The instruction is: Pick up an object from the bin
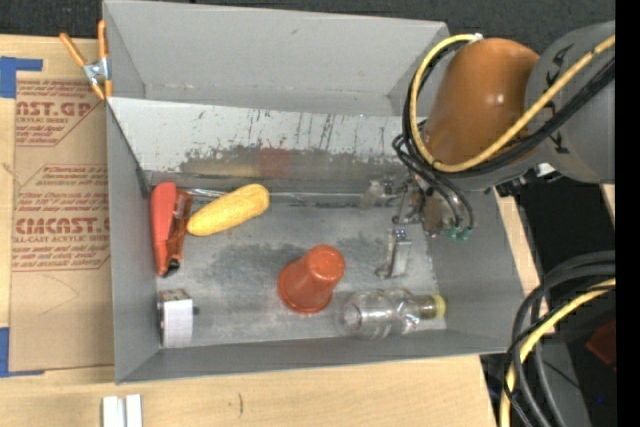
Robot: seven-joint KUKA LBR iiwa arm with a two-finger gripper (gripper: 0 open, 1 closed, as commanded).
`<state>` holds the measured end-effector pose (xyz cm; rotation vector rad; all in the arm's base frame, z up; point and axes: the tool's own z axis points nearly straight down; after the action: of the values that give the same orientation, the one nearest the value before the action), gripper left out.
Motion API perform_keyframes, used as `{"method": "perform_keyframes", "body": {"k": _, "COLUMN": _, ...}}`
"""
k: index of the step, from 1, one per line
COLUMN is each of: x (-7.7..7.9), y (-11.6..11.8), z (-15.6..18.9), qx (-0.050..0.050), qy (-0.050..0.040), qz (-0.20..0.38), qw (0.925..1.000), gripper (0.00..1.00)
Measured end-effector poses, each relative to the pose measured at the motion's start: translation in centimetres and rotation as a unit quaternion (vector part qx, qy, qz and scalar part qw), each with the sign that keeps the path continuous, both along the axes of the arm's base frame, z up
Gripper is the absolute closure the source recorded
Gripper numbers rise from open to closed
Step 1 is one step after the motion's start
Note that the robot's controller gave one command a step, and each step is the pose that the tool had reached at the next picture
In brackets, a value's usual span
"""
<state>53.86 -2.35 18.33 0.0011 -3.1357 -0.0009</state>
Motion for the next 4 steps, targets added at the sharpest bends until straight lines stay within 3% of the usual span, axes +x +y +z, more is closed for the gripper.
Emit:
{"method": "perform_keyframes", "body": {"k": 1, "x": 0.1, "y": 0.0, "z": 0.5, "qx": 0.000, "qy": -0.0036, "qz": 0.000, "qw": 1.0000, "gripper": 0.00}}
{"method": "perform_keyframes", "body": {"k": 2, "x": -1.7, "y": -1.0, "z": -3.1, "qx": 0.000, "qy": -0.0043, "qz": 0.067, "qw": 0.9978, "gripper": 0.00}}
{"method": "perform_keyframes", "body": {"k": 3, "x": -4.9, "y": -2.6, "z": -3.0, "qx": 0.001, "qy": -0.0026, "qz": 0.223, "qw": 0.9748, "gripper": 0.00}}
{"method": "perform_keyframes", "body": {"k": 4, "x": -5.7, "y": -2.3, "z": -3.4, "qx": 0.001, "qy": -0.0041, "qz": 0.177, "qw": 0.9842, "gripper": 0.00}}
